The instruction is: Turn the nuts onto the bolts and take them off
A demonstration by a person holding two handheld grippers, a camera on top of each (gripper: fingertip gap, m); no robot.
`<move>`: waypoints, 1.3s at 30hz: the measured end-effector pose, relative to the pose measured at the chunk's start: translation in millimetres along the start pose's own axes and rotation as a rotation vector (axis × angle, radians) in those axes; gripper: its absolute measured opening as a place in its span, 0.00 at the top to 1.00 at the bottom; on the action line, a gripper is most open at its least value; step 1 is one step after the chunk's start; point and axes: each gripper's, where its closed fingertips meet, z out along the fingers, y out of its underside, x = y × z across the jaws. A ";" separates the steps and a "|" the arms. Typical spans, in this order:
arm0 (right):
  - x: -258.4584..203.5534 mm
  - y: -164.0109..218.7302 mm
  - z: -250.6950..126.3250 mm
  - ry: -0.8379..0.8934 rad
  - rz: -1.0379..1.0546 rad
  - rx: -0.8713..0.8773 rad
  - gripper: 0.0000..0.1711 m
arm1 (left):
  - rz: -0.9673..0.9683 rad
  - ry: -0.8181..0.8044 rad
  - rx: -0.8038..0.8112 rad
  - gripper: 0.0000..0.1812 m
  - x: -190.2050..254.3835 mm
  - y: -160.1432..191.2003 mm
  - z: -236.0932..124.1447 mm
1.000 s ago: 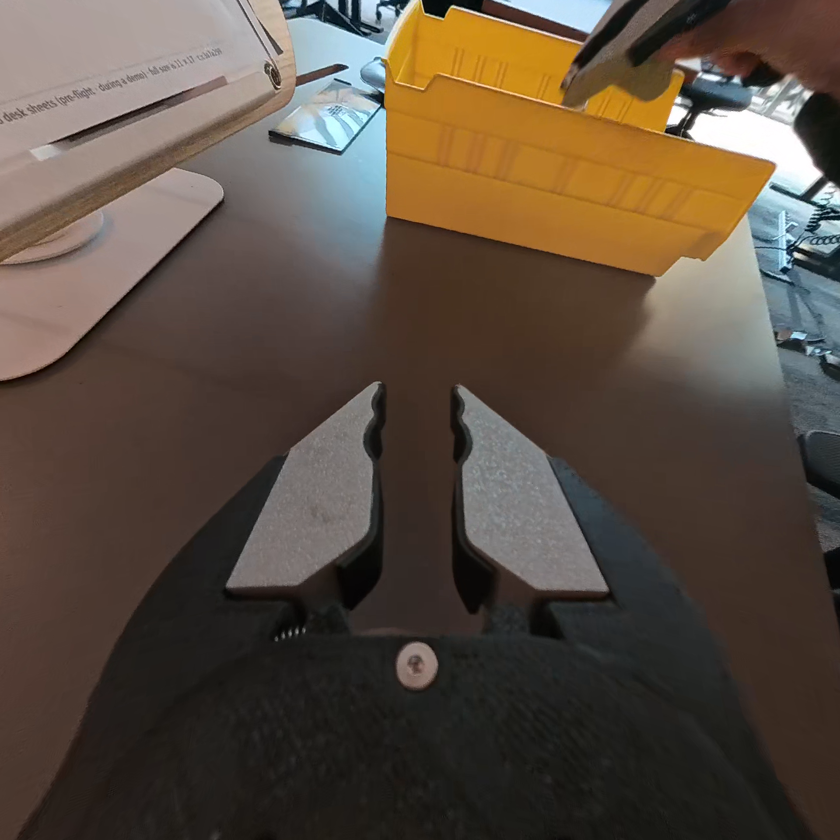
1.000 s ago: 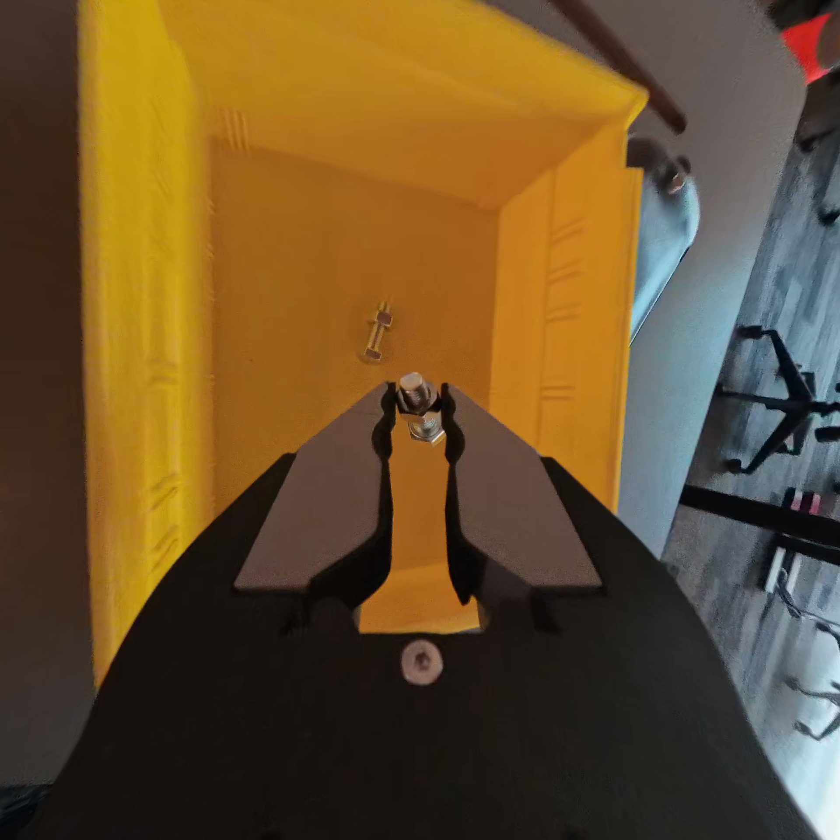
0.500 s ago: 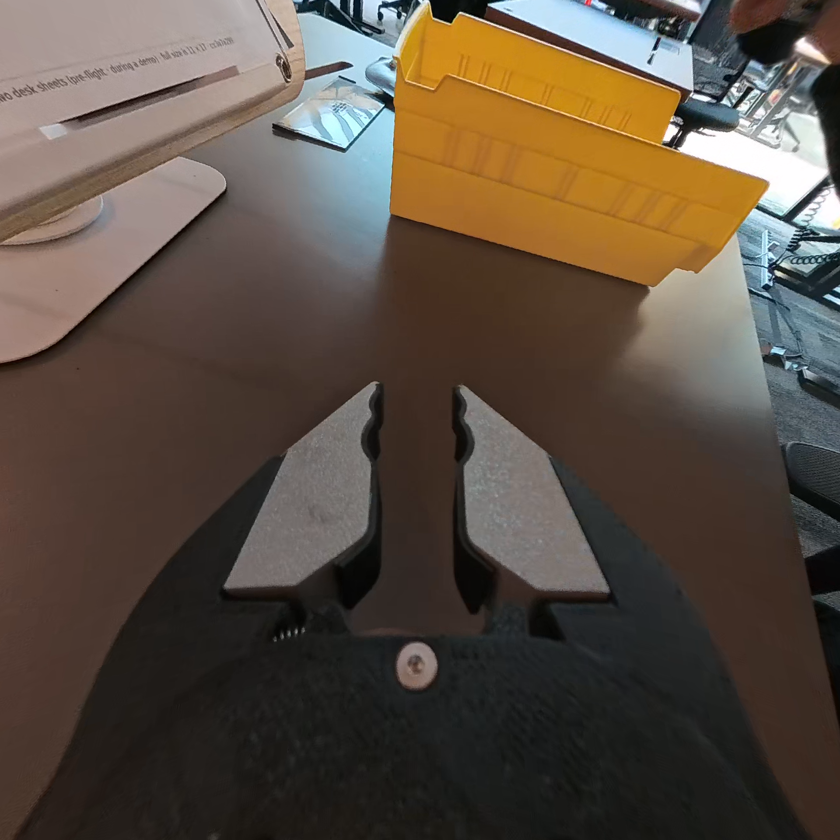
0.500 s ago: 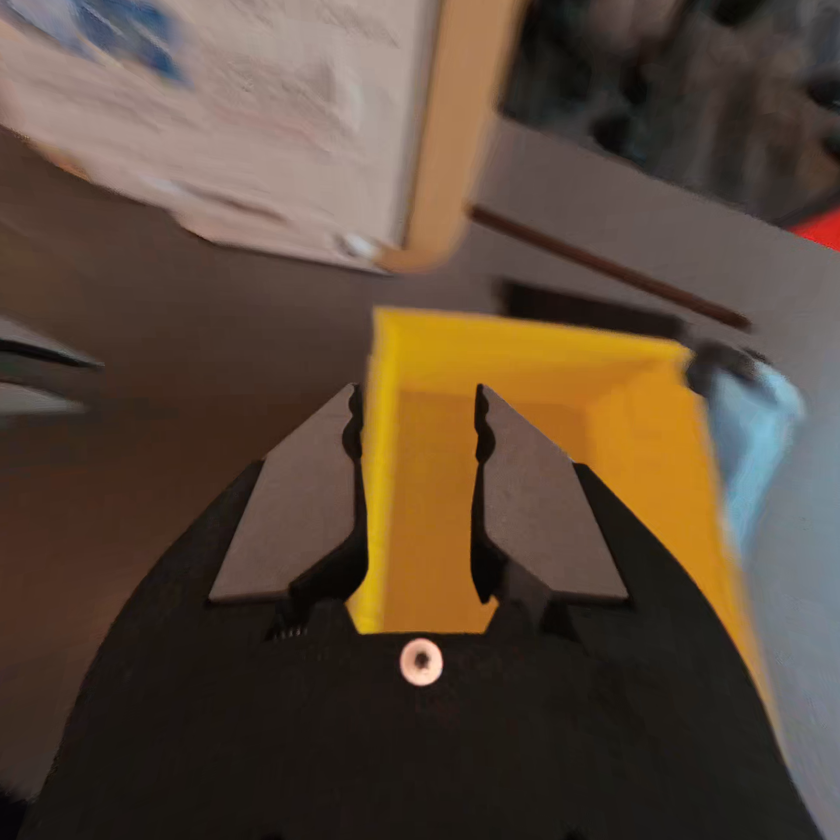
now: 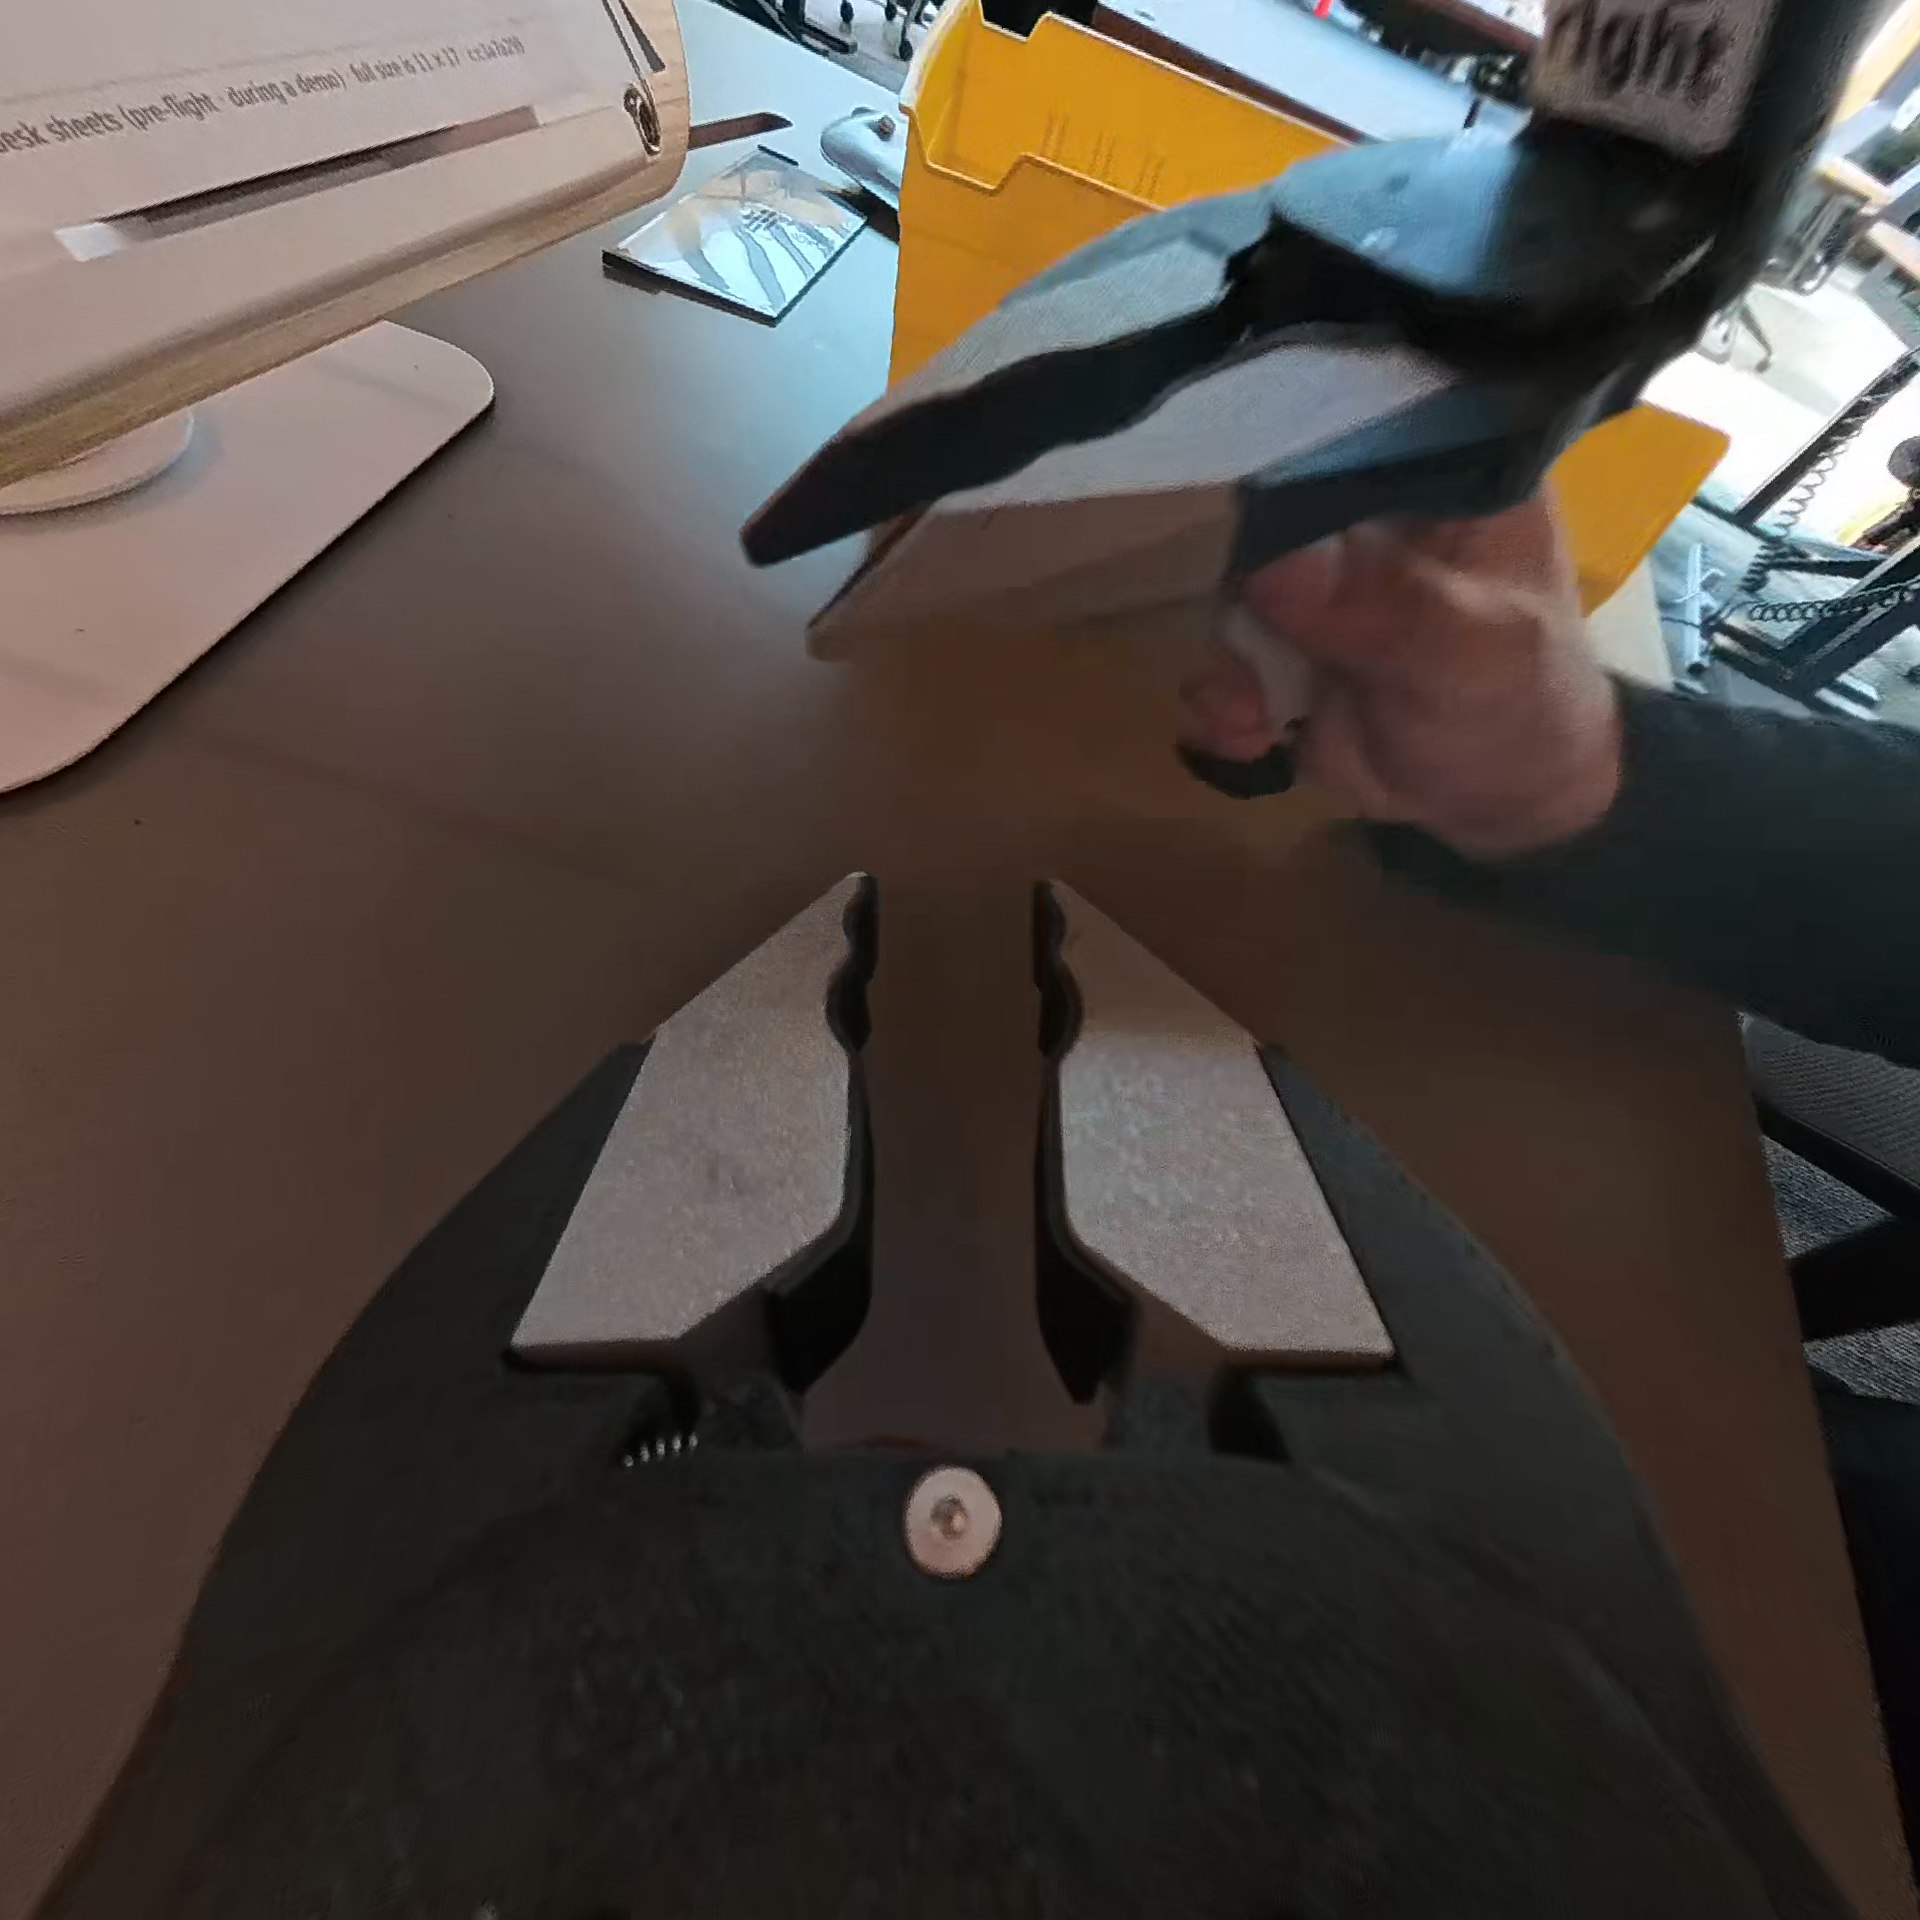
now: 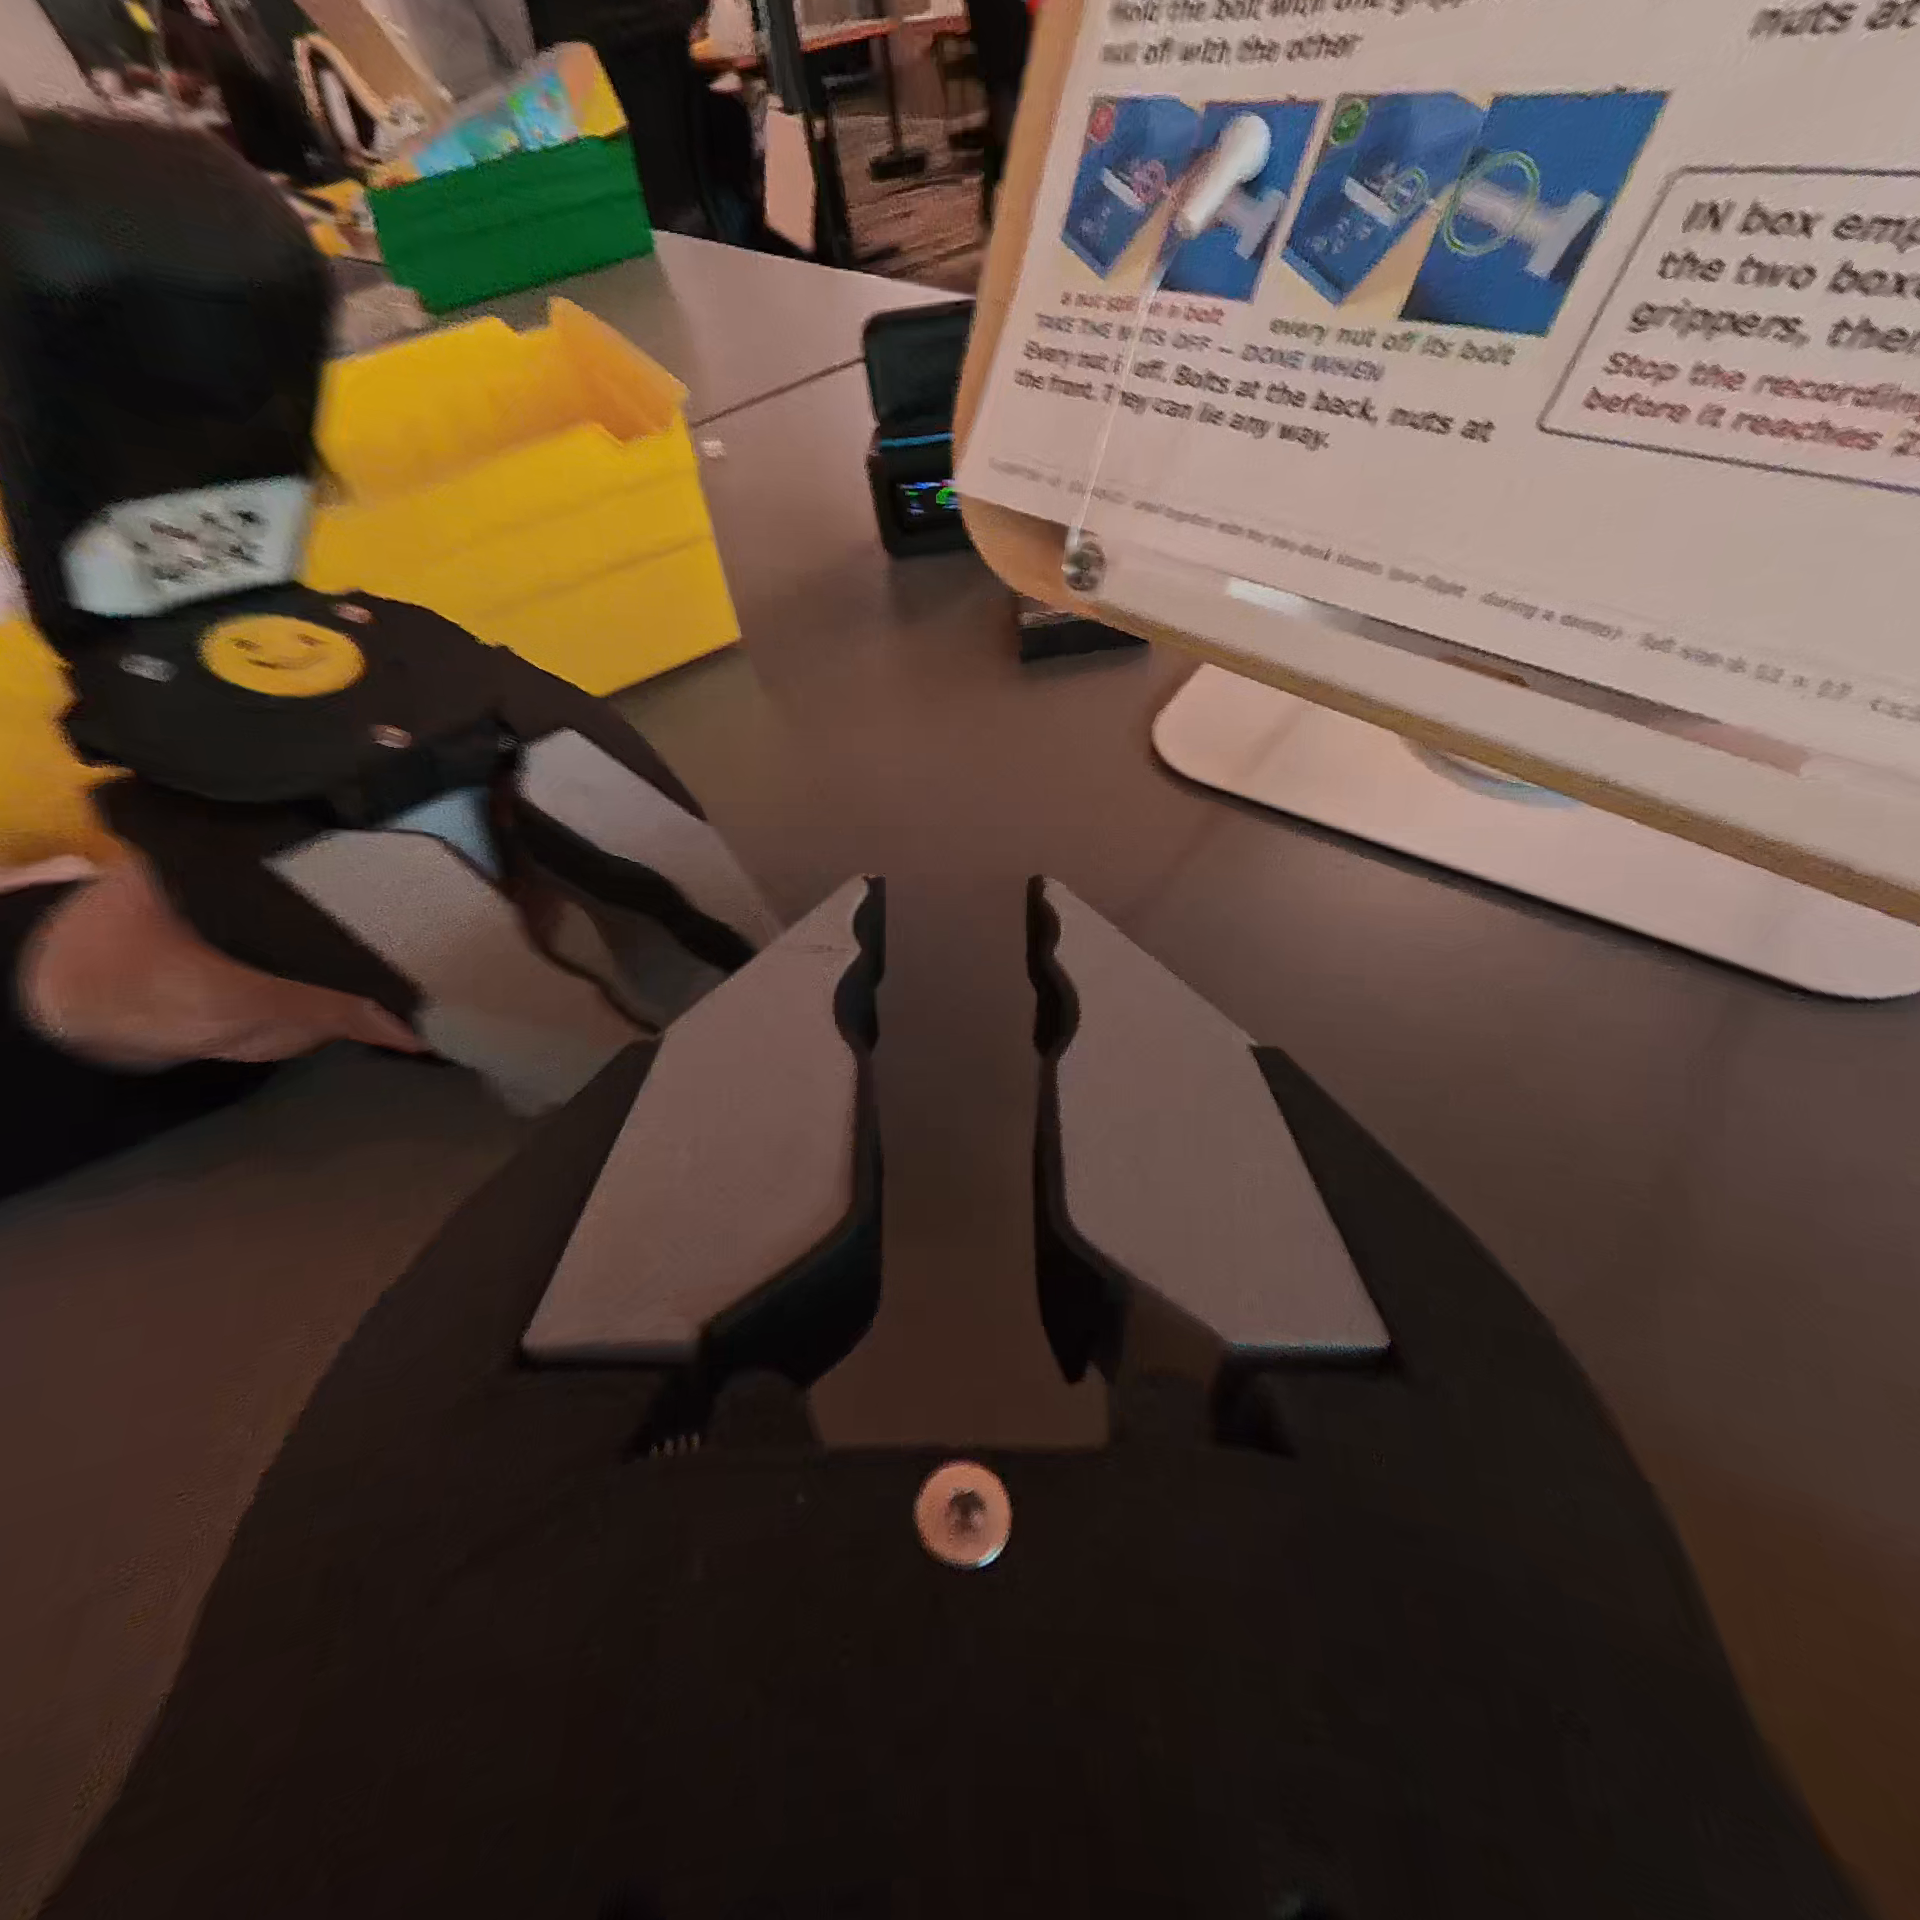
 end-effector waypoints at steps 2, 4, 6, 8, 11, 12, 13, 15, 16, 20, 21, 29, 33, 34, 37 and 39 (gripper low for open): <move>4.4 8.0 7.7 0.011 0.015 -0.013 0.84 | -0.003 0.001 0.006 0.85 -0.3 -0.8 -0.6; 5.5 11.6 9.0 0.004 -0.003 -0.030 0.81 | -0.011 0.006 0.006 0.85 -0.5 -0.7 -0.6; 13.9 17.8 7.3 0.046 -0.040 -0.045 0.82 | -0.014 0.006 0.010 0.85 -0.7 -1.1 -1.1; 16.7 20.4 6.1 0.038 -0.038 -0.053 0.82 | -0.010 0.001 0.011 0.85 -0.7 -1.0 -1.3; 16.1 18.2 6.1 -0.011 0.031 -0.009 0.83 | -0.002 -0.009 0.007 0.85 -0.7 -0.3 -1.0; 14.7 19.4 6.9 -0.036 0.067 -0.005 0.83 | 0.000 -0.010 0.006 0.85 -0.7 -0.1 -0.9; 13.6 21.2 7.6 -0.058 0.099 -0.009 0.83 | 0.001 -0.010 0.005 0.85 -0.6 0.0 -0.8; 13.9 21.7 6.8 -0.074 0.122 -0.013 0.83 | -0.003 -0.010 0.007 0.85 -1.0 -0.3 -0.9; 16.7 21.6 5.7 -0.058 0.115 -0.012 0.83 | -0.006 -0.008 0.007 0.85 -1.1 -0.3 -1.1; 32.9 26.4 1.0 0.076 0.000 -0.065 0.83 | 0.008 -0.018 0.013 0.85 -0.8 -0.9 -1.7; 35.7 28.8 0.0 0.101 -0.013 -0.079 0.82 | 0.015 -0.024 0.016 0.85 -0.7 -1.2 -2.0; 41.8 28.4 -8.4 0.153 0.023 -0.033 0.69 | 0.036 -0.056 0.046 0.87 -2.4 -4.5 -5.1; 48.7 28.1 -10.4 0.177 0.064 -0.022 0.61 | 0.017 -0.055 0.071 0.87 -4.2 -7.2 -7.9; 51.5 30.9 -9.8 0.188 0.085 -0.039 0.57 | 0.014 -0.054 0.074 0.87 -4.4 -7.6 -8.2; 57.2 41.4 -8.2 0.204 0.145 -0.101 0.54 | 0.019 -0.057 0.077 0.87 -4.4 -8.0 -8.5; 56.2 42.1 -7.2 0.197 0.143 -0.107 0.59 | 0.030 -0.058 0.071 0.87 -3.7 -7.3 -7.6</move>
